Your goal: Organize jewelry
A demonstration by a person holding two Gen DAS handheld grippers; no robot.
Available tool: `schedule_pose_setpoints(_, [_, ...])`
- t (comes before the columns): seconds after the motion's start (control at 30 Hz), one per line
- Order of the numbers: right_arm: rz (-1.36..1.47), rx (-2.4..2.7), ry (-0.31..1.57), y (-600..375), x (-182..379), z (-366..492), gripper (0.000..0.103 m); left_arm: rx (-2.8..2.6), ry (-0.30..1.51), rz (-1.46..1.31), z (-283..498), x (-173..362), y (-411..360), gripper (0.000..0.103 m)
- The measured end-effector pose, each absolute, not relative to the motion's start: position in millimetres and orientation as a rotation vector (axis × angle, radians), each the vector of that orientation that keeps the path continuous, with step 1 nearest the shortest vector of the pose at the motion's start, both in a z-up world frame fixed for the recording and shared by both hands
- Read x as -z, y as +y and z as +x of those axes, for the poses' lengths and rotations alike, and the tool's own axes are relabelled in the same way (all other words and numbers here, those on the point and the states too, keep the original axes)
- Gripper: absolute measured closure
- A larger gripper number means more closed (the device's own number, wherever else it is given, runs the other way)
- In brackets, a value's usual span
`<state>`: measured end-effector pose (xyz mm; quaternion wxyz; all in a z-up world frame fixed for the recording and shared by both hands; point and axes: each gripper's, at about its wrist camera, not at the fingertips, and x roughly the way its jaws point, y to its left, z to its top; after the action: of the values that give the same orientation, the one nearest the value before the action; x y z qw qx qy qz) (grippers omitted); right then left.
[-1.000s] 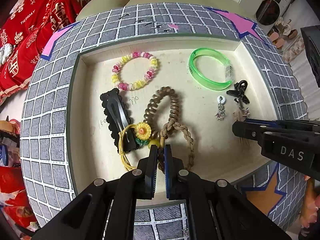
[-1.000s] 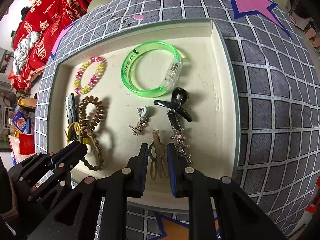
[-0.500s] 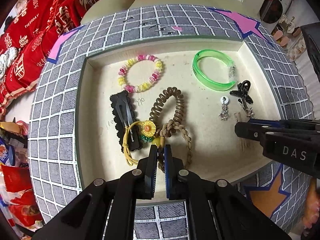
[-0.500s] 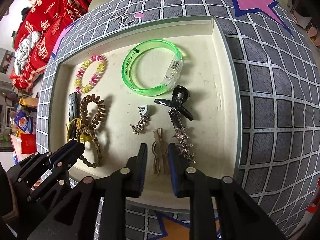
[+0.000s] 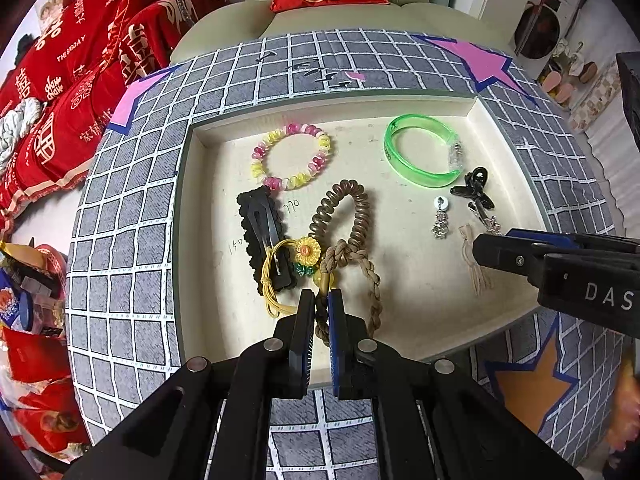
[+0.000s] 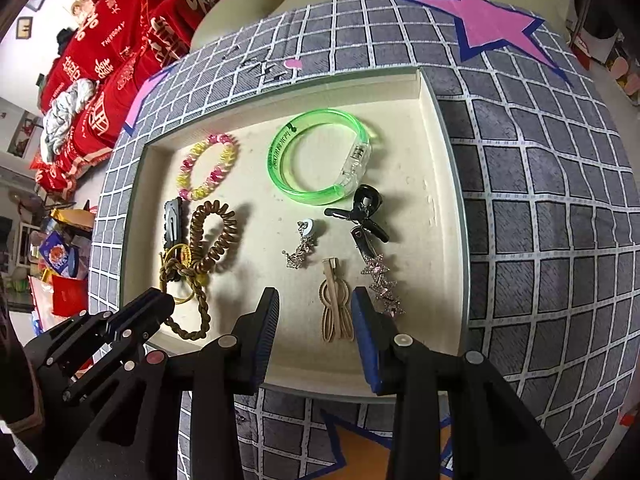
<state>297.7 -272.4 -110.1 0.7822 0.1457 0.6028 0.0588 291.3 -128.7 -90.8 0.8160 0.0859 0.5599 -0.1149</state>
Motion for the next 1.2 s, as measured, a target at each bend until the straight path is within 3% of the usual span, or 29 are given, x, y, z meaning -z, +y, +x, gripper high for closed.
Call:
schedule_pose_setpoints(0.3, [0.286, -0.143, 1.215, -275.7, 105.3, 280.8, 0.061, 0.249, 1.107, 0.143, 280.0, 87.2, -122.9, 0.088])
schedule_pose_setpoints(0.43, [0.272, -0.144, 1.177, -277.9, 100.8, 274.4, 0.051, 0.257, 1.062, 0.148, 275.6, 86.9, -123.3, 0.088])
schedule_pose_setpoints(0.47, [0.265, -0.143, 1.164, -278.2, 99.3, 272.5, 0.047, 0.258, 1.054, 0.149, 275.1, 86.7, -123.1, 0.079])
schedule_pose_setpoints(0.5, [0.26, -0.145, 1.154, -277.7, 98.4, 271.1, 0.045, 0.255, 1.043, 0.148, 274.6, 86.8, -122.5, 0.026])
schedule_pose_setpoints(0.53, [0.256, -0.146, 1.138, -277.7, 96.8, 268.8, 0.041, 0.231, 1.025, 0.144, 273.4, 86.1, -120.6, 0.0])
schedule_pose_setpoints(0.63, [0.248, -0.144, 1.107, -278.3, 94.5, 262.5, 0.032, 0.223, 0.961, 0.148, 267.8, 81.8, -118.8, 0.0])
schedule_pose_setpoints(0.97, [0.203, -0.107, 0.985, -271.9, 88.4, 254.3, 0.02, 0.214, 0.926, 0.133, 264.2, 92.2, -109.6, 0.0])
schedule_pose_setpoints(1.07, [0.185, -0.103, 0.936, -266.8, 83.1, 250.8, 0.0, 0.213, 0.894, 0.122, 262.0, 92.3, -106.2, 0.0])
schedule_pose_setpoints(1.2, [0.154, -0.088, 0.823, -259.3, 73.8, 241.5, 0.0, 0.205, 0.84, 0.115, 259.4, 89.3, -102.0, 0.0])
